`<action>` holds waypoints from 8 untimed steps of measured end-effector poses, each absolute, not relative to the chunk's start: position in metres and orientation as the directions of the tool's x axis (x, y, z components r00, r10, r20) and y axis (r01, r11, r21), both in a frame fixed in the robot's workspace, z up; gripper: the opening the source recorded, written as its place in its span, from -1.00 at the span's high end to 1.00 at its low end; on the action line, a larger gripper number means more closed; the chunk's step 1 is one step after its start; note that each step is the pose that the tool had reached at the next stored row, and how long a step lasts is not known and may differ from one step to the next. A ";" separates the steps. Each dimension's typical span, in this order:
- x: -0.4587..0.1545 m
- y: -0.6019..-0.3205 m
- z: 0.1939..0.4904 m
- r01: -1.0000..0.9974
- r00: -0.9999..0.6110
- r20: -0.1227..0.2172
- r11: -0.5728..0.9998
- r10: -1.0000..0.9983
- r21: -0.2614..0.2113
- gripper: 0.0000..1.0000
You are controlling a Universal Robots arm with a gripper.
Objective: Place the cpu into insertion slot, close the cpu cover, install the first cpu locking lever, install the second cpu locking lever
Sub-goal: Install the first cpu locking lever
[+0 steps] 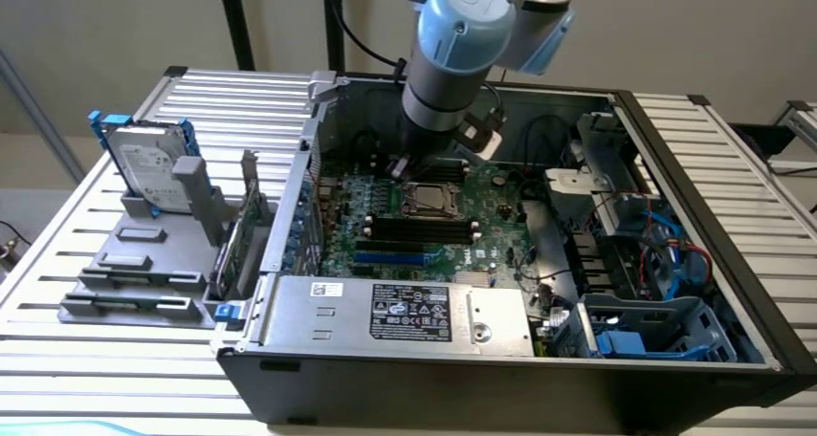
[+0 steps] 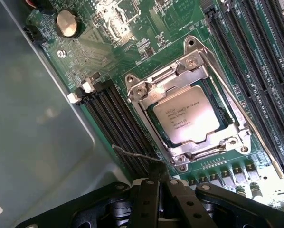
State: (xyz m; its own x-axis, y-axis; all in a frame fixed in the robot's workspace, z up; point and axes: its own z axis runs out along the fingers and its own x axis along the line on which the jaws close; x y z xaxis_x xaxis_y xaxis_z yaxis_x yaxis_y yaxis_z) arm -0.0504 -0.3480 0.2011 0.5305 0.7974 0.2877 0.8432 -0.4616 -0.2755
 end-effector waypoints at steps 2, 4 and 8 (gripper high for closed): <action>-0.049 -0.348 0.201 0.843 0.531 0.285 -0.462 0.798 -0.275 0.79; -0.048 -0.346 0.200 0.843 0.531 0.284 -0.462 0.798 -0.275 0.79; -0.046 -0.345 0.198 0.842 0.532 0.283 -0.463 0.798 -0.277 0.79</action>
